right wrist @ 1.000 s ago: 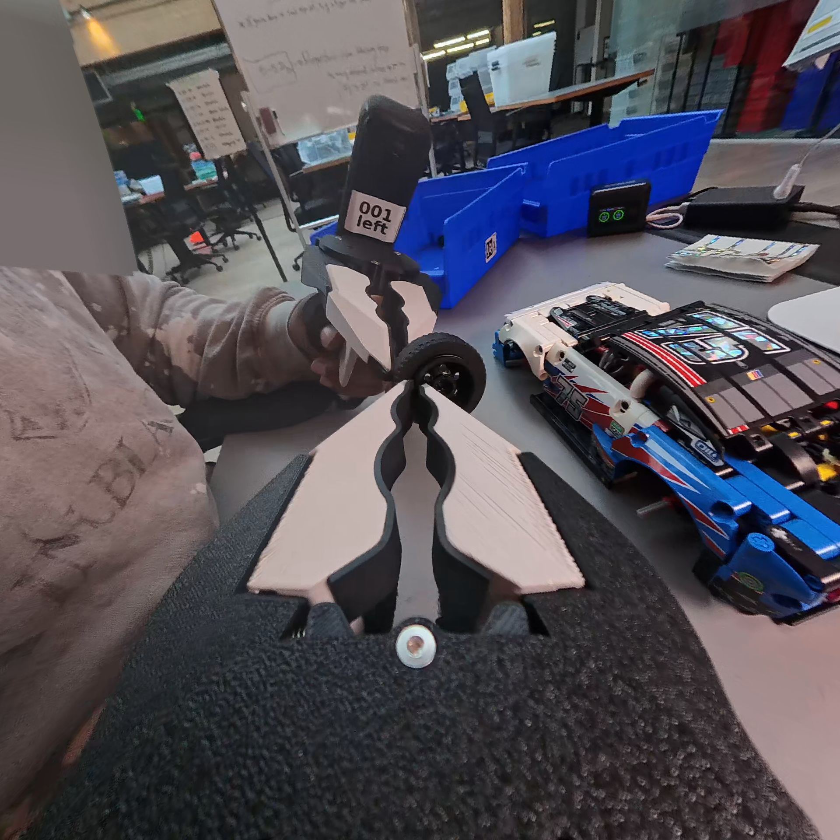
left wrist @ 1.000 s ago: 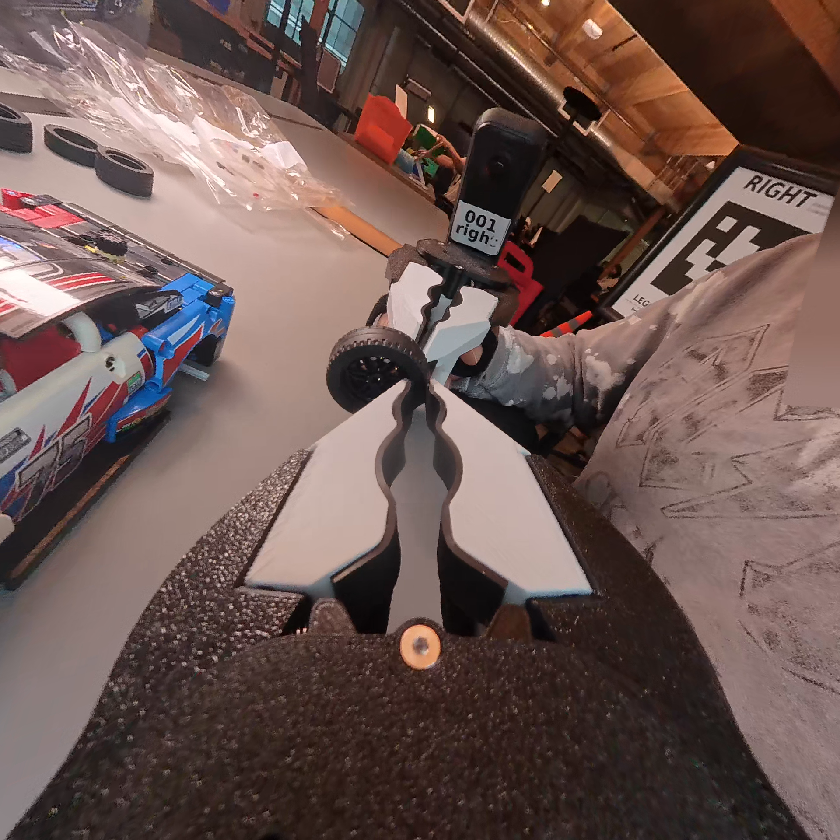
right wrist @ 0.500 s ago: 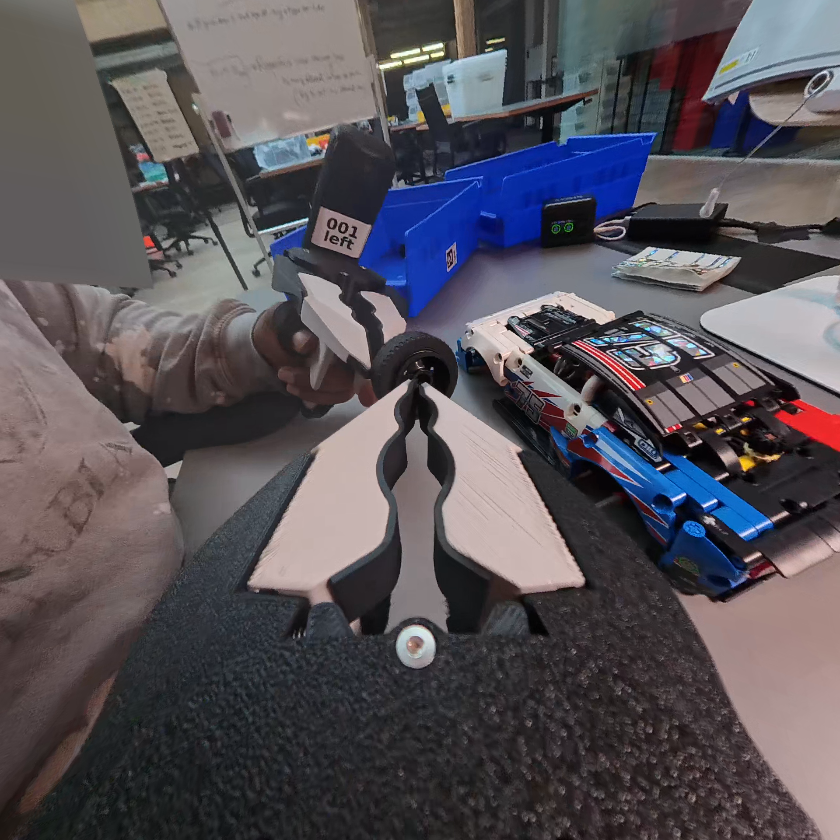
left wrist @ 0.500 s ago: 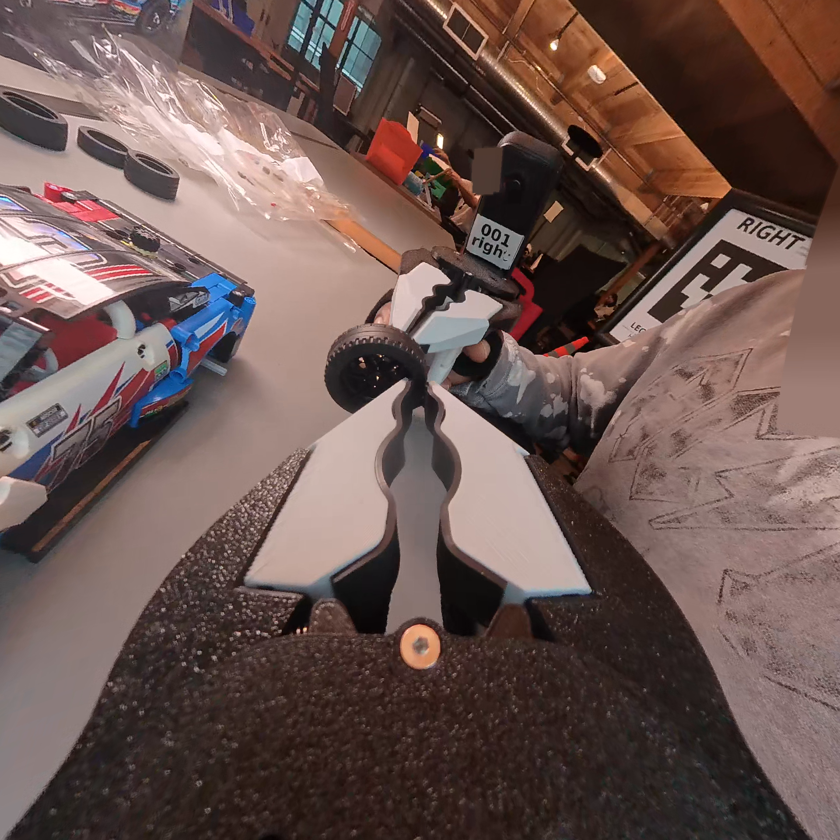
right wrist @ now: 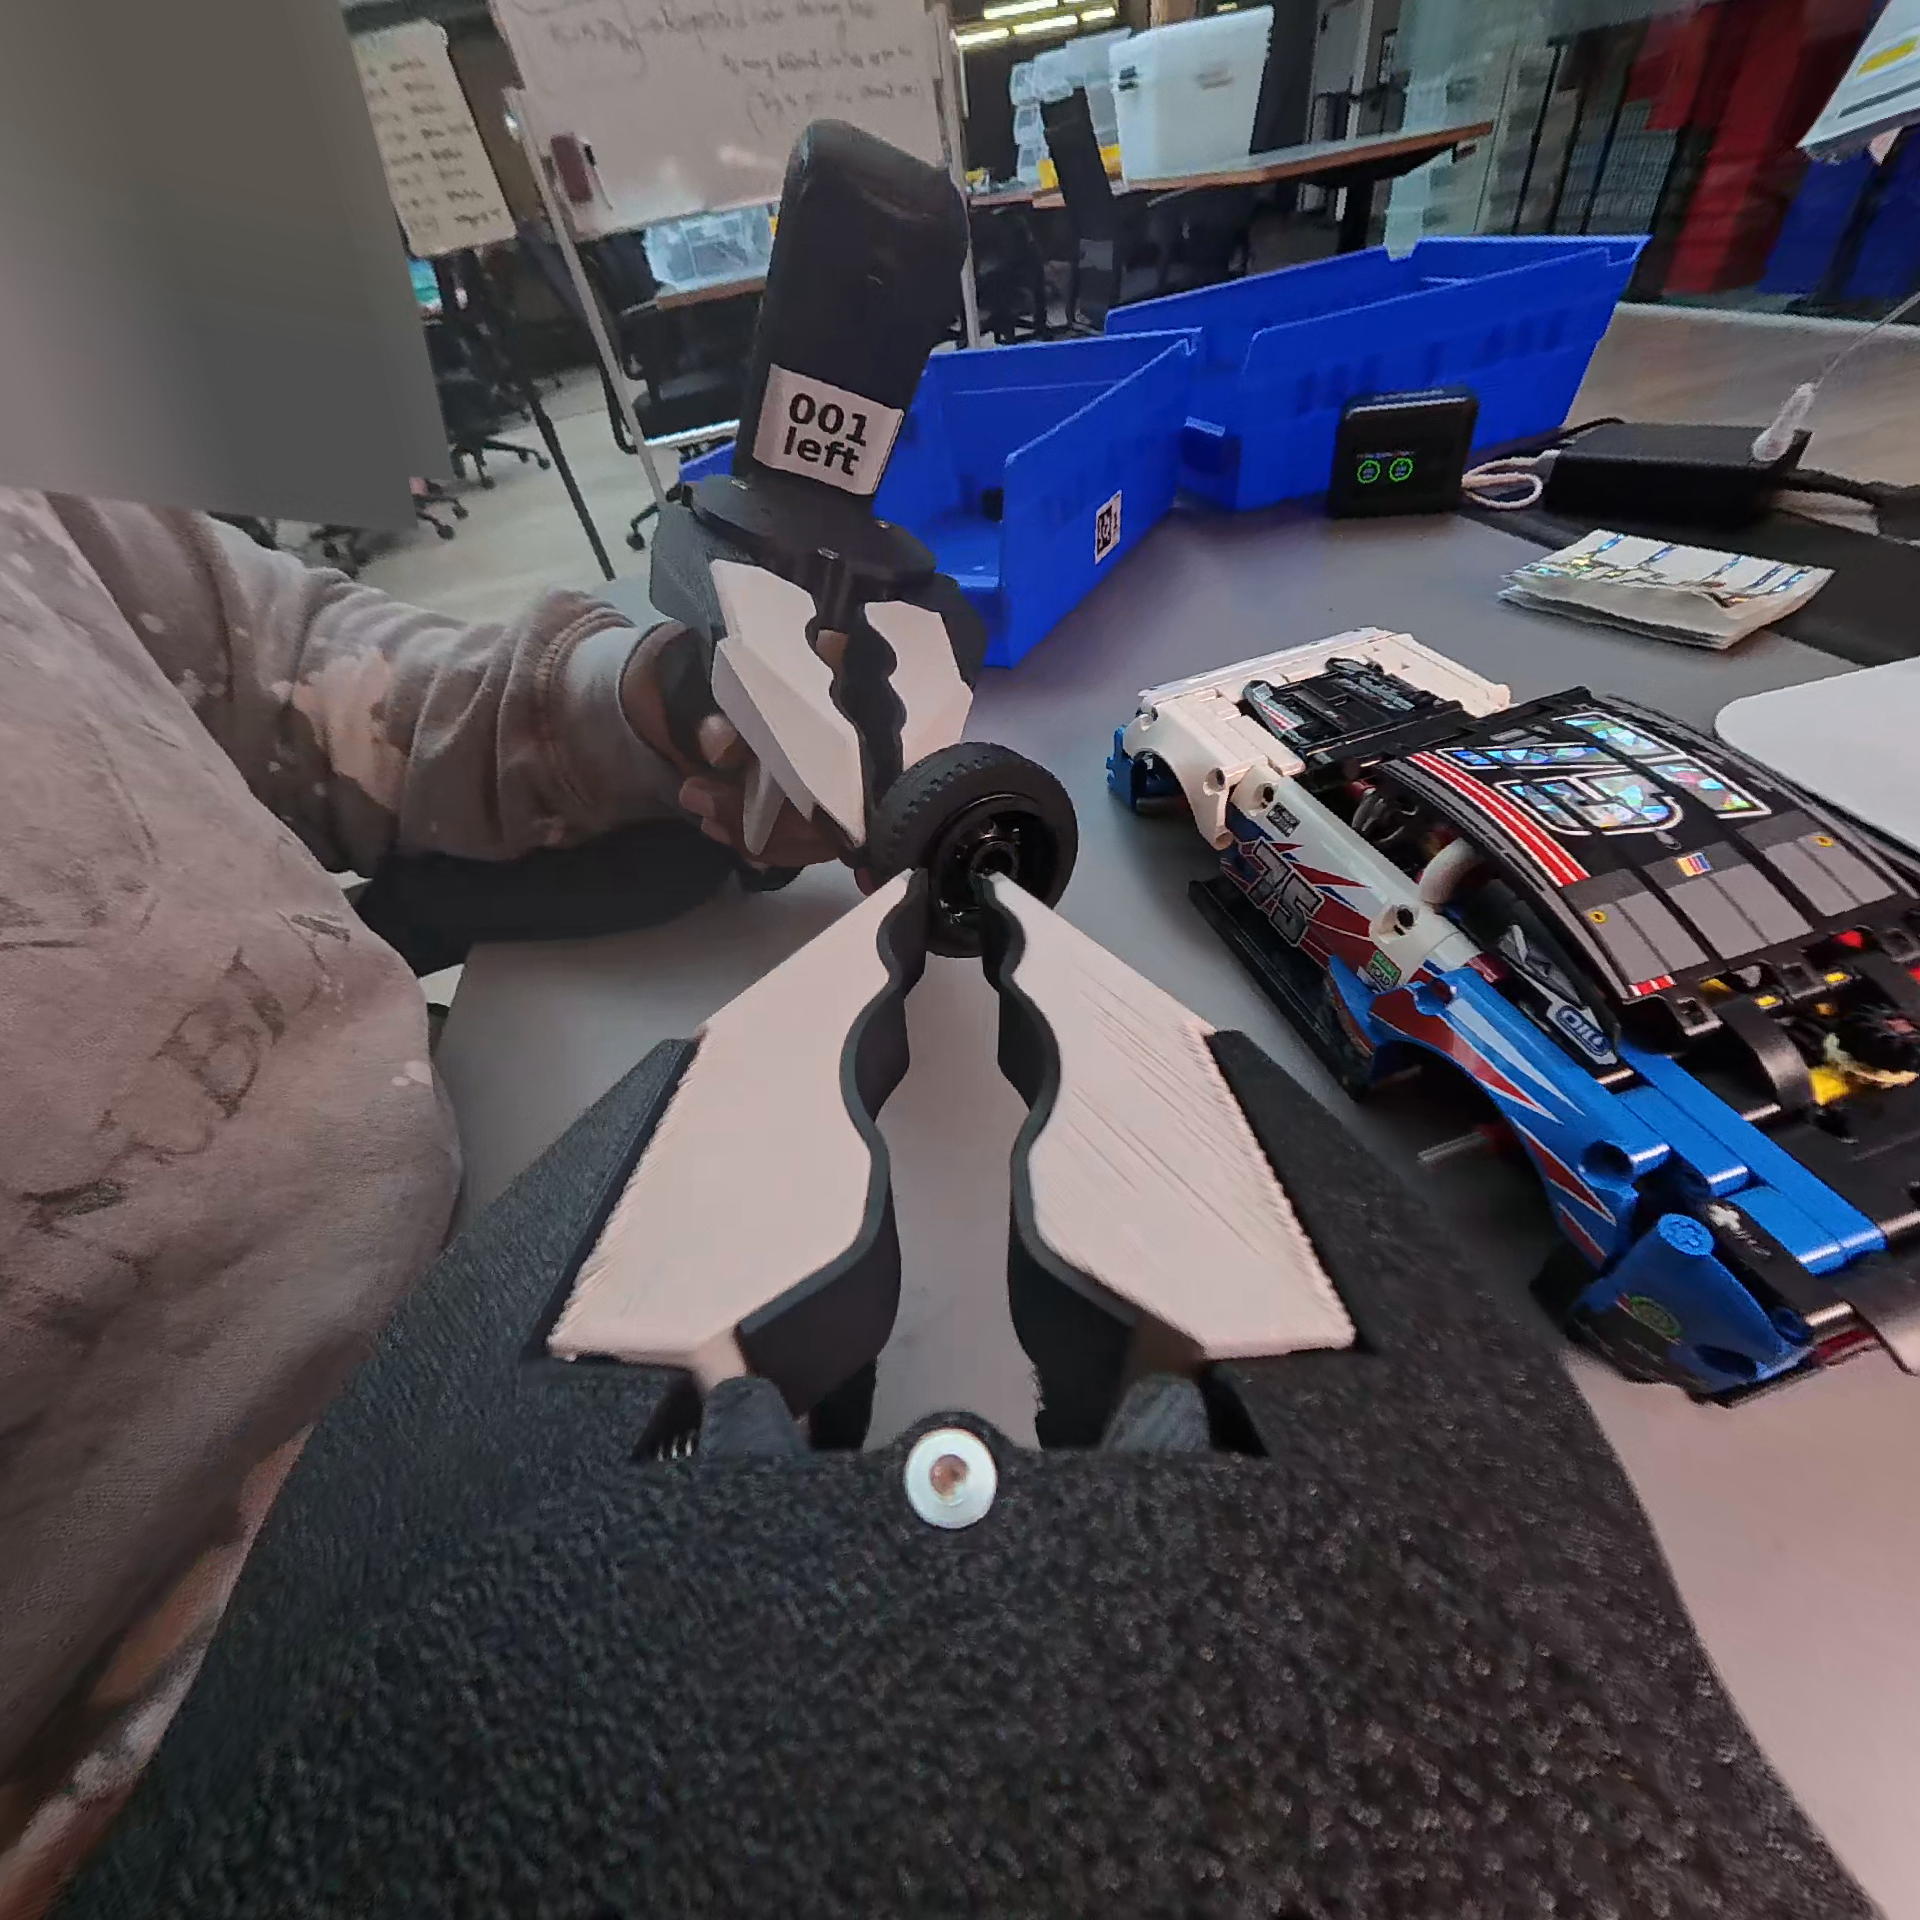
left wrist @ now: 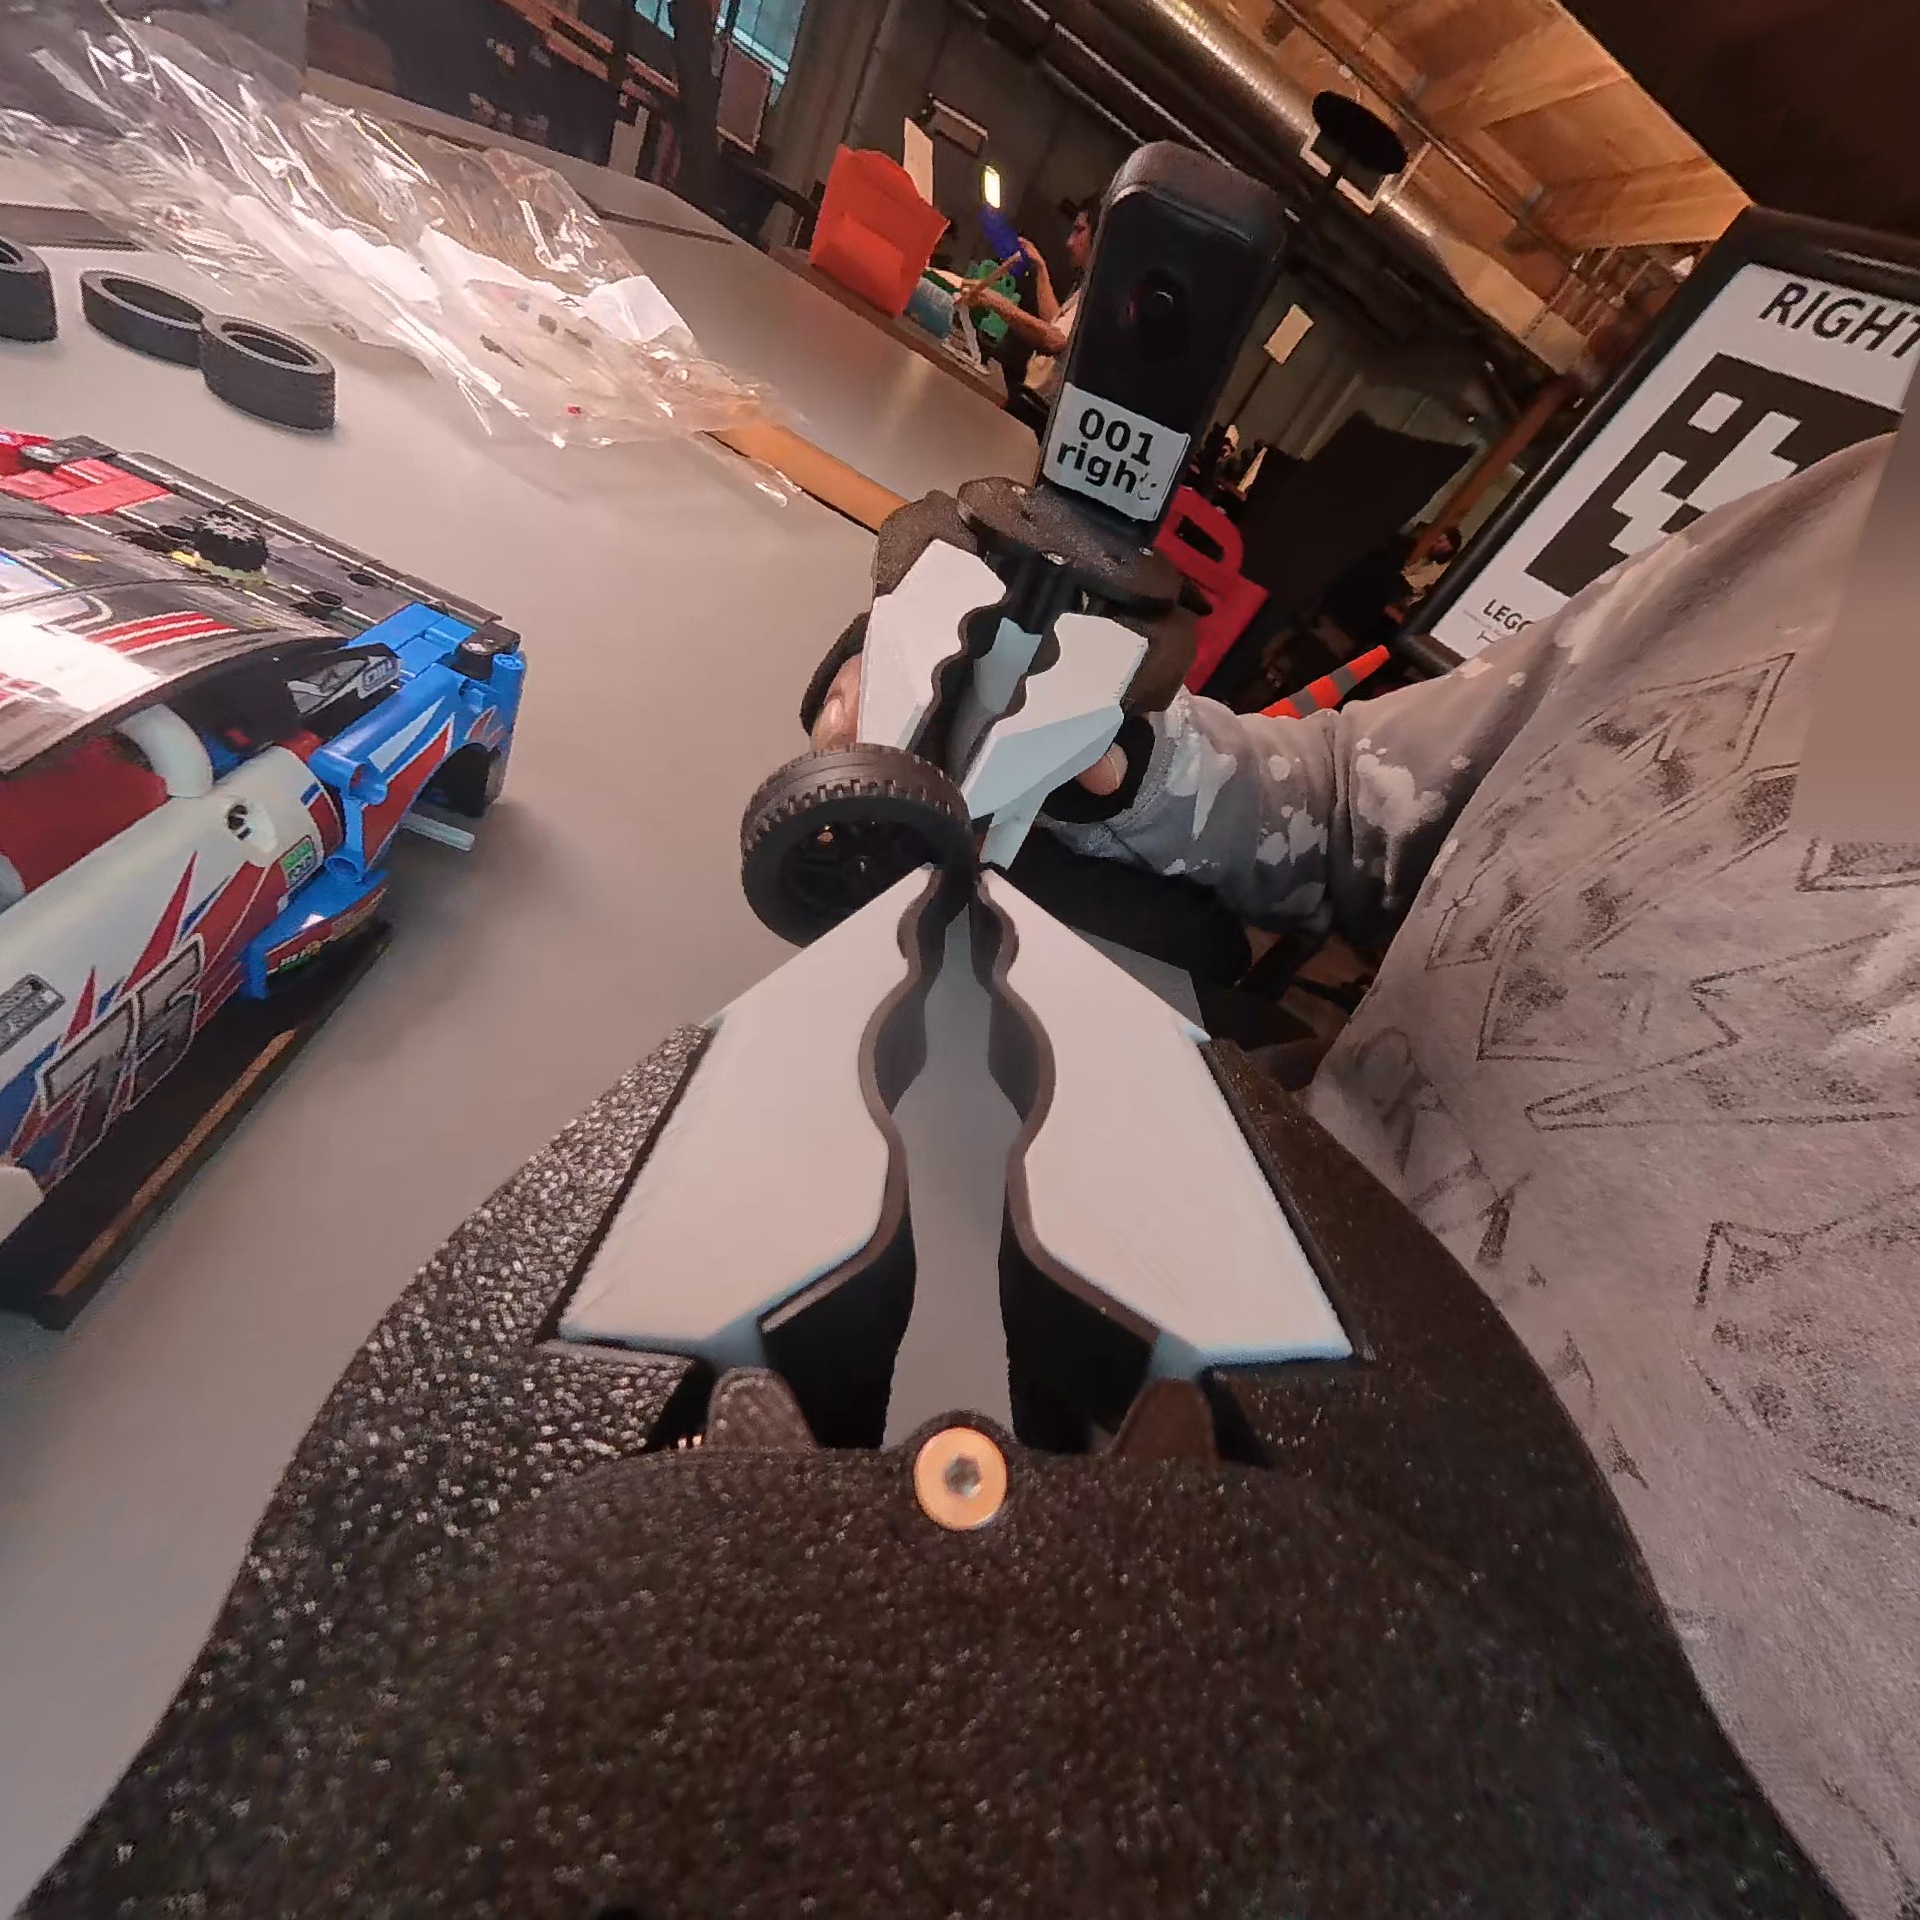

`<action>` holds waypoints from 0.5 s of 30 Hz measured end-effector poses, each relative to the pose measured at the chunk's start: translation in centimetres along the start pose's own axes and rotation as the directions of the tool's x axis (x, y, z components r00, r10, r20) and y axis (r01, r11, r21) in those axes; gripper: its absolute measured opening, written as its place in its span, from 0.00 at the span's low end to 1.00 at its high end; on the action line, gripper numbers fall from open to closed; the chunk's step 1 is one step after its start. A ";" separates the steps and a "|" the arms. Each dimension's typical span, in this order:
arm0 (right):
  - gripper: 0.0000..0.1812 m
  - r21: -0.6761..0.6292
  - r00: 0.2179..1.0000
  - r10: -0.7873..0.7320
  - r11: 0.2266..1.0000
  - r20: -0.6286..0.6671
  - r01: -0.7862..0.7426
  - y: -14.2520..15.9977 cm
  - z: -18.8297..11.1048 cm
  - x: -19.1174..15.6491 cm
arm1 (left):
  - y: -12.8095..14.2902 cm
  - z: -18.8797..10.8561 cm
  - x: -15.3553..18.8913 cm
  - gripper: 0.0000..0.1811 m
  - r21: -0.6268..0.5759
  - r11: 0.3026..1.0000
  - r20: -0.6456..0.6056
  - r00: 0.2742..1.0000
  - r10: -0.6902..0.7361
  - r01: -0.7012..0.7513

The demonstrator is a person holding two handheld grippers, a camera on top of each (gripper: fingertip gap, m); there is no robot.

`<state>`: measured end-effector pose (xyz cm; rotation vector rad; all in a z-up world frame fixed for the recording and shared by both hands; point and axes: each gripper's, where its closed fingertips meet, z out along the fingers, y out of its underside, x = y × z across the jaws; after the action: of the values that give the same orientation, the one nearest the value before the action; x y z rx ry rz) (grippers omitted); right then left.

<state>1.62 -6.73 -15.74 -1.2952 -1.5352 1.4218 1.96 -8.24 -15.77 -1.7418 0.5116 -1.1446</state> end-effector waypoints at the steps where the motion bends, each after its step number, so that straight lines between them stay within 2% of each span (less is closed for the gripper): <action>1: 0.05 -0.008 1.000 -0.018 1.000 -0.002 0.018 0.1 0.0 -0.1 | 0.2 0.0 0.2 0.01 -0.015 1.000 -0.005 1.000 0.011 -0.011; 6: 0.00 -0.061 0.995 -0.097 0.993 0.035 0.099 1.0 0.2 -1.5 | 1.4 0.3 1.3 0.00 -0.083 0.992 -0.060 0.994 0.095 -0.099; 9: 0.00 -0.139 0.990 -0.051 0.988 0.133 0.070 2.9 0.1 -2.6 | 2.7 0.6 1.9 0.00 -0.160 0.973 -0.091 0.984 0.151 -0.164; 13: 0.00 -0.106 0.977 0.001 0.994 0.214 0.022 2.4 -0.2 -3.4 | 2.7 0.4 2.7 0.00 -0.145 0.976 -0.160 0.978 0.136 -0.160; 15: 0.00 -0.109 0.979 -0.010 0.993 0.205 0.033 2.4 -0.2 -3.1 | 2.6 0.5 2.4 0.00 -0.134 0.981 -0.150 0.981 0.122 -0.142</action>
<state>3.22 -9.85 -17.62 -1.2238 -1.7815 1.5119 3.88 -11.01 -17.00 -1.7280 0.8029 -1.1650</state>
